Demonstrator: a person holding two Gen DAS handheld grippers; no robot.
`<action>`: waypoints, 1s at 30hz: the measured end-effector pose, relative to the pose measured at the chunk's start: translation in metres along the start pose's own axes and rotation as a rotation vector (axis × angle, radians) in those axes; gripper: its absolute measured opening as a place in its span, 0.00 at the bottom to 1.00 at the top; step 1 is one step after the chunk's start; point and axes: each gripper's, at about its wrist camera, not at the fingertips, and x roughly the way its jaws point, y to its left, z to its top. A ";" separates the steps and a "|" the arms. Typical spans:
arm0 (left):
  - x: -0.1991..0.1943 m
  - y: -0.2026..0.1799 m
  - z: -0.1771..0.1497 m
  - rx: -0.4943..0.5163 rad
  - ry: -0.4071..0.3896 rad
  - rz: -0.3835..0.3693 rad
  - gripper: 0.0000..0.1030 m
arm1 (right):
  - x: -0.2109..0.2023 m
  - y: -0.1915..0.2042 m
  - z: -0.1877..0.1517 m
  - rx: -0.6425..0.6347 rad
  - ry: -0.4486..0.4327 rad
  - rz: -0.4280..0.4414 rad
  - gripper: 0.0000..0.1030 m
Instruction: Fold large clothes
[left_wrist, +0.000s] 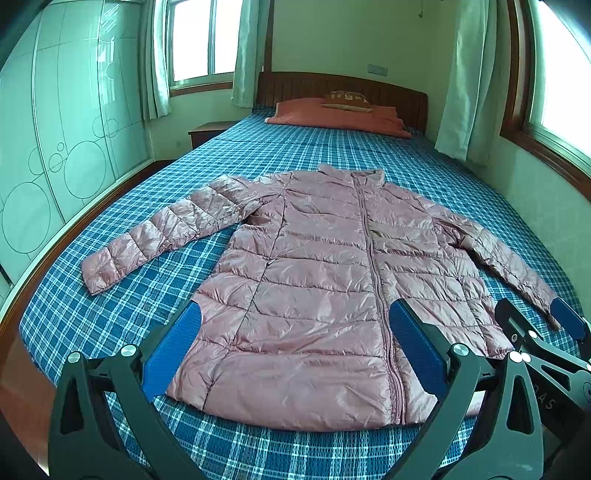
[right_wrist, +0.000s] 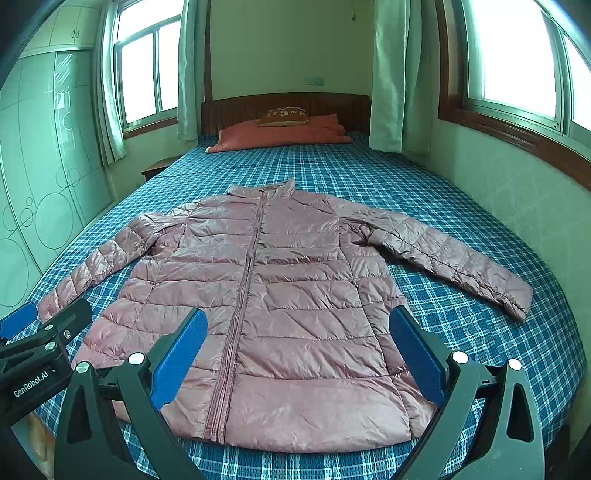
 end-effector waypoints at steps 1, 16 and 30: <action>0.000 0.000 0.000 0.000 0.001 0.000 0.98 | 0.000 0.000 0.000 0.000 0.000 0.000 0.95; 0.002 -0.002 -0.001 0.002 0.010 0.003 0.98 | 0.000 0.000 -0.001 0.000 0.001 0.001 0.95; 0.002 -0.001 -0.002 0.002 0.011 0.003 0.98 | 0.000 0.000 -0.001 0.000 0.002 0.000 0.95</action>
